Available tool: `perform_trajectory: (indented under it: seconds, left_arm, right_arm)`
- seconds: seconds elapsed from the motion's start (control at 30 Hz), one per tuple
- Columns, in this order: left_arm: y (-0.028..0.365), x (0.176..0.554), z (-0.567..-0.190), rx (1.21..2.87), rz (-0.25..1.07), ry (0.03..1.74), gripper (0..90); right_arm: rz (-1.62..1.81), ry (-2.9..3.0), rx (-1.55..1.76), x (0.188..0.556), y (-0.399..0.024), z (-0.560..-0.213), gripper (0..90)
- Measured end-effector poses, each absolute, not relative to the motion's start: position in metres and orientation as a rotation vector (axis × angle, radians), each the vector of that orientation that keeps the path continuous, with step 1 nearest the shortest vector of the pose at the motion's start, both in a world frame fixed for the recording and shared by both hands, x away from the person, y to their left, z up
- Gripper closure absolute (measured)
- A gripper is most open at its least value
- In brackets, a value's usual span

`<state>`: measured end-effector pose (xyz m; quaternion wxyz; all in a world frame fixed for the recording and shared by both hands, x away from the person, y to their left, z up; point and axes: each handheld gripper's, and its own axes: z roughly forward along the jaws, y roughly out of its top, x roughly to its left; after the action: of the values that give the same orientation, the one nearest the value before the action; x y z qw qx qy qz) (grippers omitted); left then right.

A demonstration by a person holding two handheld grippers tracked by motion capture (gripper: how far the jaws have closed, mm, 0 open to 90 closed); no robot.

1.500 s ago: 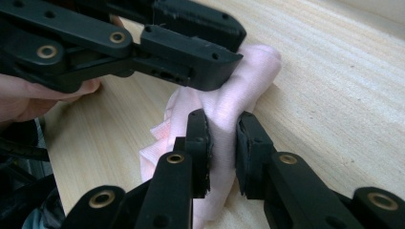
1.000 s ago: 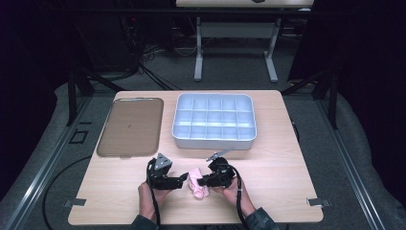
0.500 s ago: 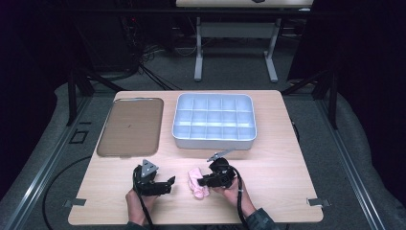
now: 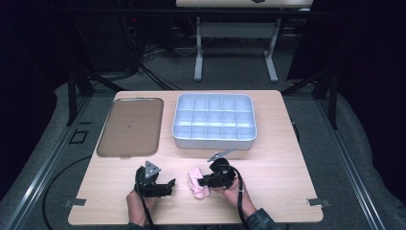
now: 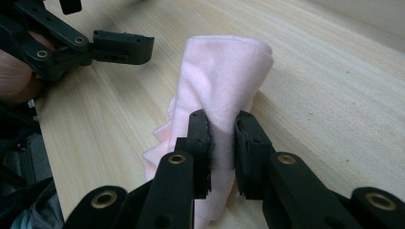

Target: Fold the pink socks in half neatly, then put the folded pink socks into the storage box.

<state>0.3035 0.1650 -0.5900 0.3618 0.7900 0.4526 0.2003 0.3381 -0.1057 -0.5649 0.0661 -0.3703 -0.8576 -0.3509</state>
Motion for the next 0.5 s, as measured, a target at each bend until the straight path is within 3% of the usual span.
perform_trajectory:
  seconds: [0.5]
  left_arm:
    - [0.162,0.306,-0.591,2.087,0.503,1.163,5.1]
  right_arm:
    - [-1.201,-2.591,-1.168,0.341,-0.124,-0.550,79.0]
